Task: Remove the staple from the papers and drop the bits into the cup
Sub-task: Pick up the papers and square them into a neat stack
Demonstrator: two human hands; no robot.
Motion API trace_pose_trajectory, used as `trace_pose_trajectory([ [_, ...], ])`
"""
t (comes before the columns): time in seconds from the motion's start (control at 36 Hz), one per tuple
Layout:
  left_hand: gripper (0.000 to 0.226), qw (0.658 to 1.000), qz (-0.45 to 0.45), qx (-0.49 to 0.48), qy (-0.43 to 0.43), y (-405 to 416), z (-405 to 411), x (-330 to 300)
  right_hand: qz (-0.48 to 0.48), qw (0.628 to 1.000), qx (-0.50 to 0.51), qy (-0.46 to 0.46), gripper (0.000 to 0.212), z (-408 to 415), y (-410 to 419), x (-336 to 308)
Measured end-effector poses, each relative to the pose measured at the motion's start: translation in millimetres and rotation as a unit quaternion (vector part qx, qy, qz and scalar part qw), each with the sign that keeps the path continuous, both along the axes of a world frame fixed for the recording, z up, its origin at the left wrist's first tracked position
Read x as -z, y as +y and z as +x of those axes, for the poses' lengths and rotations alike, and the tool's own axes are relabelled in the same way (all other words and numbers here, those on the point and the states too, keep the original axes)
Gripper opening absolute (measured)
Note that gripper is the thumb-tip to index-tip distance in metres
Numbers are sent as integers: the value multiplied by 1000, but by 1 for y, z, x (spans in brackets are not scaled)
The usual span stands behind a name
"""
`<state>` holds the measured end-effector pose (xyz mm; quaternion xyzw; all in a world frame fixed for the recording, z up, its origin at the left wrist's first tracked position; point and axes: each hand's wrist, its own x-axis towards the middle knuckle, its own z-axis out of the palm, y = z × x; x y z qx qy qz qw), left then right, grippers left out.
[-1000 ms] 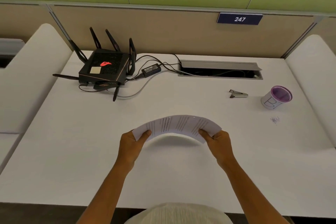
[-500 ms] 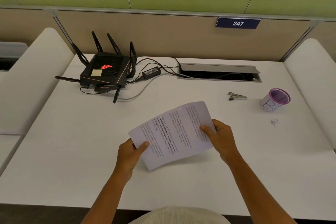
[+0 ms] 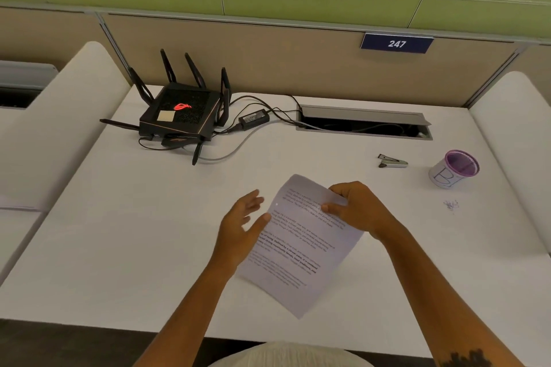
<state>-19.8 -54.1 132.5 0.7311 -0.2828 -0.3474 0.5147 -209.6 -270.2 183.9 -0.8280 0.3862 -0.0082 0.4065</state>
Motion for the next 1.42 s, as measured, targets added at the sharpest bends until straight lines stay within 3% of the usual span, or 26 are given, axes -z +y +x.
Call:
trace_pose_trajectory([
  [0.14, 45, 997, -13, 33, 69, -15, -14, -16, -17, 998, -57, 19, 4, 4, 2, -4],
  [0.33, 22, 993, -18, -3, 119, -21, -30, -16, -34, 993, -101, 48, 9, 2, 4, -6],
  [0.83, 21, 981, -1, -55, 186, -25, -53, -4, -39, 989, -119, 73, 13, -9, -3, -1],
  [1.14, 19, 980, 7, -115, 162, -38, -61, 1, -37, 995, -92, 28, 17, -12, -23, 18],
  [1.42, 17, 978, 15, -140, 154, -48, -52, 18, 17, 999, 46, -8, 26, -23, -54, 51],
])
